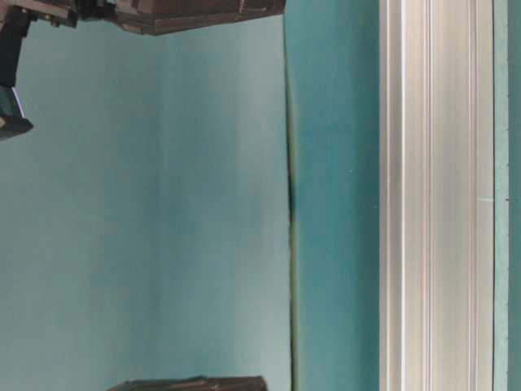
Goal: Lift the metal rail with both hands.
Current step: 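Move both grippers inward and down over the silver aluminum rail ends, then lower both open grippers around the rail and close on it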
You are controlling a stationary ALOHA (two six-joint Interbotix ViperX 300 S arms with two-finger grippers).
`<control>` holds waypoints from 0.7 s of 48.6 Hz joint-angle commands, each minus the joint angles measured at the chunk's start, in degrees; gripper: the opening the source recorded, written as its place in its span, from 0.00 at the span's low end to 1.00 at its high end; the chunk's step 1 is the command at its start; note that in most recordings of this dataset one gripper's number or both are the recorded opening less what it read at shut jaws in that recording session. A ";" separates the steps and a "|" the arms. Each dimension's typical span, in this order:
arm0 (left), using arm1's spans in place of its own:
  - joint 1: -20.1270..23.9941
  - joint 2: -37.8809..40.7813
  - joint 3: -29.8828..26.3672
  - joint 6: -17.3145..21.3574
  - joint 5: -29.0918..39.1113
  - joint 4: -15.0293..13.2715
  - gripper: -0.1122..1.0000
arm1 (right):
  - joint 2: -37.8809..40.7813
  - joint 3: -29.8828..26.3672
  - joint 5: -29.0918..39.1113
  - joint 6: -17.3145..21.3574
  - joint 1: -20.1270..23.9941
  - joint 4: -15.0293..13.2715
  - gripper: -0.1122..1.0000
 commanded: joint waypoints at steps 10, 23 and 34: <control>0.00 1.85 -2.72 -0.09 1.41 0.26 0.08 | 0.70 -0.53 0.35 -0.53 0.18 0.09 0.10; -0.79 1.93 -1.58 1.05 1.58 0.26 0.08 | 1.14 0.00 -0.09 -0.62 0.18 0.00 0.10; -1.32 1.67 0.00 4.22 -0.62 0.26 0.10 | 1.32 0.26 -0.62 -0.88 0.44 0.09 0.36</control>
